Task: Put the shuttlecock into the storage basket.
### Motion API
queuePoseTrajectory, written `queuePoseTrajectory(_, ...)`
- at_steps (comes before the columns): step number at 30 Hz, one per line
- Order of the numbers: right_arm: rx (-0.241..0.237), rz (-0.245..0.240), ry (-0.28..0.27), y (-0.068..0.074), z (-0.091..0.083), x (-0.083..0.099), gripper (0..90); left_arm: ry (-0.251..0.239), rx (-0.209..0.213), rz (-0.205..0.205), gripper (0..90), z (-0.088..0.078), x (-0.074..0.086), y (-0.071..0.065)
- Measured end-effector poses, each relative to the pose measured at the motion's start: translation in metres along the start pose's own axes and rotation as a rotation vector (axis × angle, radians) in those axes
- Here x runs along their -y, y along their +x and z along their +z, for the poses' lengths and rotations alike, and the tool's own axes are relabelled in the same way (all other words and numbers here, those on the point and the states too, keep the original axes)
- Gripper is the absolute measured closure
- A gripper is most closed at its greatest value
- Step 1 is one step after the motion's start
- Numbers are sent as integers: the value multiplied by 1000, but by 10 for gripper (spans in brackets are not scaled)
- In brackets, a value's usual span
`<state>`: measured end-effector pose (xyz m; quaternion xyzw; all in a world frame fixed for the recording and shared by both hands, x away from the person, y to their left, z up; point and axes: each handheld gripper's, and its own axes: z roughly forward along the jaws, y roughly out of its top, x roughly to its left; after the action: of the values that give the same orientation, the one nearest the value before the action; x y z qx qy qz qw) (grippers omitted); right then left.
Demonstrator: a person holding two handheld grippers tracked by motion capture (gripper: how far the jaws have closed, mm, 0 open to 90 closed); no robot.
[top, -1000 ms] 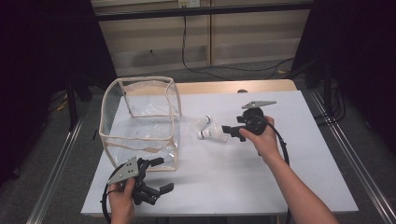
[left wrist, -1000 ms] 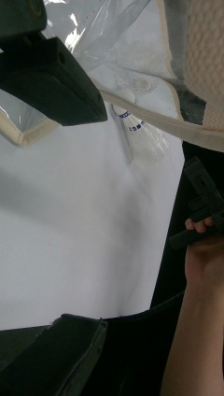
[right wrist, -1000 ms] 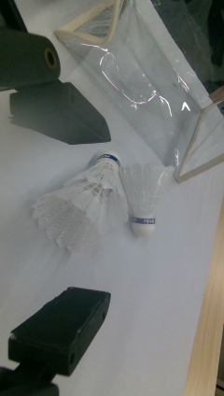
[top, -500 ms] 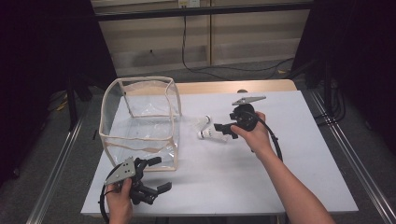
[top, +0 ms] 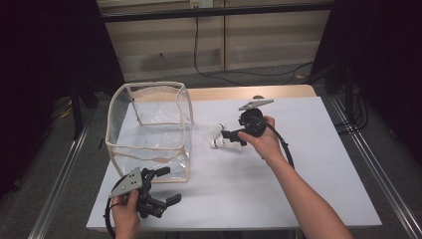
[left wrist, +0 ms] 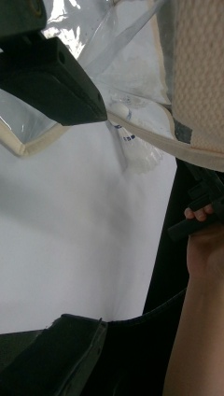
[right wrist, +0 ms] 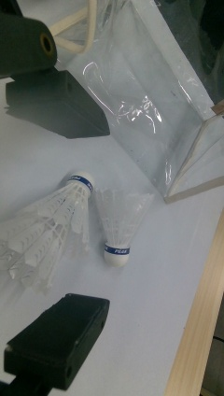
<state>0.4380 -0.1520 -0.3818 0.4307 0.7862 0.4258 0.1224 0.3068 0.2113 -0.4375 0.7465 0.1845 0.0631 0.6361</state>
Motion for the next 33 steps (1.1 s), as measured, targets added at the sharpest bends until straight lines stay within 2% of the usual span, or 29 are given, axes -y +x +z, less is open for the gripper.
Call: queuePoseTrajectory(33, 21, -42, 39, 8, 24, -14, 108, 4, 4, -7, 23, 0, 1, 0)
